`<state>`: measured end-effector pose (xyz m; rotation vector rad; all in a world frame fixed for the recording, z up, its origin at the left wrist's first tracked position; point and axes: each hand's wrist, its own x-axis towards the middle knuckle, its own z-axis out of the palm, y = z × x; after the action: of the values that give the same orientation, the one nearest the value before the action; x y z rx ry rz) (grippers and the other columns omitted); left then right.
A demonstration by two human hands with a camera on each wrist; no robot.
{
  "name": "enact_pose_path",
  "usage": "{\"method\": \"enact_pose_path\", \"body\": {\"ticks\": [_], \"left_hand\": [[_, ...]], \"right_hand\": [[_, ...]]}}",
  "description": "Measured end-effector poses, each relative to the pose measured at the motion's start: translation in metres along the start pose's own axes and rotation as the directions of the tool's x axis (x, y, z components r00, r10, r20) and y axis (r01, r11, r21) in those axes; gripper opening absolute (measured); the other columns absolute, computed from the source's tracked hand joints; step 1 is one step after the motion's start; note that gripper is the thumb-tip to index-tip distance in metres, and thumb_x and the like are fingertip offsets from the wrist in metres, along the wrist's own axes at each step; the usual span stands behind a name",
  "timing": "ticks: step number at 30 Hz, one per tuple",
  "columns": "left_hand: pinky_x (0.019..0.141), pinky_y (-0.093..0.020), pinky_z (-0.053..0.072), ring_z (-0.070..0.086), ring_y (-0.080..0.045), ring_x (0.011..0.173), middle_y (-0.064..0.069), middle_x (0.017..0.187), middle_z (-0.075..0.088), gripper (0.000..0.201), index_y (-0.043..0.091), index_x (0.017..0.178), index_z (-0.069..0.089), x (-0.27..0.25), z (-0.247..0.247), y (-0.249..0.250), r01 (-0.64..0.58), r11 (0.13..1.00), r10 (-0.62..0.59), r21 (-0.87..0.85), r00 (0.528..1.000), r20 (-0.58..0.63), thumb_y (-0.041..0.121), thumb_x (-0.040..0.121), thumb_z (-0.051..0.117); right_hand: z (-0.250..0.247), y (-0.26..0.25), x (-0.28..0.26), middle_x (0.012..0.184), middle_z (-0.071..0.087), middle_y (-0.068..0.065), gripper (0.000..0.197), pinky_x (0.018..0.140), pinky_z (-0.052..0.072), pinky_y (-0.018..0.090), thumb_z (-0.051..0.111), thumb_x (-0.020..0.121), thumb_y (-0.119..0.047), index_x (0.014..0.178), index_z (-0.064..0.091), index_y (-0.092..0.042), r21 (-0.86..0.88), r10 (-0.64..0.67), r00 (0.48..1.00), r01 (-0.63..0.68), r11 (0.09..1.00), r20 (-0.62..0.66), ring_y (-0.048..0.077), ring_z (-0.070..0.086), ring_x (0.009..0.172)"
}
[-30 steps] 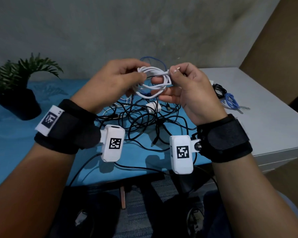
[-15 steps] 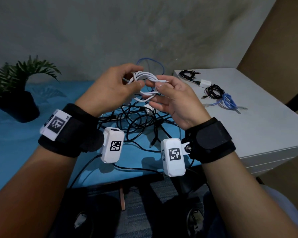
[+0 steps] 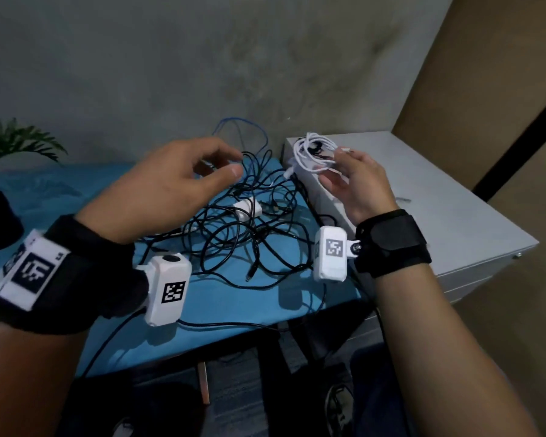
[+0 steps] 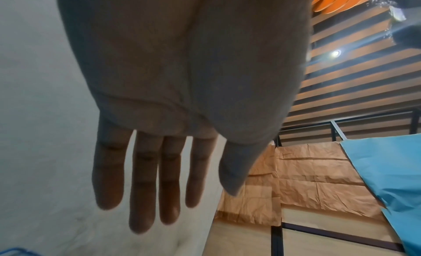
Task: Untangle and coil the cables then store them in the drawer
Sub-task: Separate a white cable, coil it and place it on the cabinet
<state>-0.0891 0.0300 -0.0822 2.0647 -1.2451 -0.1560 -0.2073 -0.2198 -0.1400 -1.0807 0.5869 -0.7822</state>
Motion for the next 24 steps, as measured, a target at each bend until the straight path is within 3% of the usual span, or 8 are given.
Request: {"method": "enact_pose_path", "body": {"ticks": [3,5,7,12,15,18,21,24], "left_hand": [[0.083,-0.019,0.048,0.06,0.012,0.093,0.025,0.098,0.067,0.03,0.036,0.114,0.069,-0.003,0.003,0.0,-0.011,0.999,0.005,0.04,0.991,0.133,0.052,0.093,0.055],[0.085,-0.021,0.05,0.059,0.012,0.094,0.025,0.099,0.069,0.04,0.04,0.112,0.069,-0.004,0.005,-0.002,-0.015,0.997,0.0,0.07,0.978,0.21,0.066,0.087,0.051],[0.086,-0.024,0.051,0.061,0.01,0.094,0.028,0.099,0.068,0.053,0.045,0.109,0.068,-0.004,0.007,-0.006,-0.012,0.994,-0.018,0.107,0.963,0.269,0.083,0.081,0.044],[0.092,-0.033,0.053,0.061,0.011,0.093,0.037,0.103,0.064,0.055,0.057,0.109,0.063,-0.01,0.007,-0.01,0.029,0.988,-0.079,0.152,0.94,0.331,0.091,0.074,0.037],[0.092,-0.037,0.054,0.063,0.008,0.092,0.037,0.103,0.064,0.065,0.064,0.109,0.058,-0.013,0.005,-0.012,0.045,0.984,-0.103,0.17,0.932,0.347,0.098,0.061,0.032],[0.092,-0.037,0.055,0.064,0.008,0.092,0.038,0.102,0.064,0.074,0.064,0.109,0.058,-0.014,0.004,-0.012,0.047,0.985,-0.104,0.167,0.93,0.351,0.105,0.055,0.028],[0.092,-0.037,0.054,0.064,0.007,0.092,0.037,0.102,0.064,0.071,0.064,0.109,0.058,-0.015,0.002,-0.009,0.05,0.986,-0.106,0.162,0.929,0.356,0.103,0.056,0.03],[0.09,-0.039,0.055,0.065,0.003,0.091,0.035,0.101,0.066,0.08,0.065,0.109,0.058,-0.014,0.001,-0.012,0.05,0.984,-0.11,0.173,0.927,0.358,0.108,0.051,0.025]], "right_hand": [[-0.041,0.003,0.02,0.073,0.063,-0.001,0.007,0.054,0.051,0.024,0.061,0.1,-0.014,0.105,0.056,-0.013,-0.084,0.009,0.988,-0.022,0.996,-0.151,0.015,0.061,0.063],[-0.065,0.006,0.028,0.068,0.056,0.001,0.004,0.047,0.047,0.022,0.059,0.1,-0.009,0.098,0.055,-0.011,-0.079,0.019,0.974,-0.038,0.996,-0.225,0.013,0.055,0.054],[-0.084,0.008,0.033,0.07,0.053,0.006,0.004,0.045,0.049,0.022,0.056,0.099,-0.004,0.096,0.056,-0.006,-0.086,0.027,0.955,-0.055,0.995,-0.297,0.013,0.054,0.048],[-0.117,0.014,0.039,0.07,0.055,0.014,0.003,0.043,0.053,0.024,0.052,0.1,0.001,0.102,0.054,0.001,-0.103,0.041,0.902,-0.094,0.99,-0.431,0.015,0.06,0.04],[-0.129,0.013,0.042,0.068,0.054,0.014,0.018,0.042,0.054,0.024,0.052,0.102,-0.001,0.084,0.055,0.0,-0.084,0.061,0.871,-0.116,0.99,-0.488,0.015,0.059,0.037],[-0.131,0.012,0.037,0.066,0.05,0.012,0.022,0.042,0.051,0.027,0.058,0.1,-0.005,0.079,0.055,-0.002,-0.13,0.082,0.864,-0.167,0.977,-0.497,0.021,0.054,0.045],[-0.131,0.015,0.038,0.068,0.053,0.01,0.018,0.049,0.038,0.029,0.067,0.094,-0.015,0.082,0.059,-0.003,-0.264,0.086,0.859,-0.248,0.932,-0.504,0.021,0.047,0.051],[-0.129,0.019,0.042,0.086,0.055,0.013,0.031,0.059,0.046,0.034,0.071,0.076,-0.035,0.084,0.06,-0.007,-0.458,-0.006,0.848,-0.28,0.844,-0.53,0.028,0.054,0.07]]}}
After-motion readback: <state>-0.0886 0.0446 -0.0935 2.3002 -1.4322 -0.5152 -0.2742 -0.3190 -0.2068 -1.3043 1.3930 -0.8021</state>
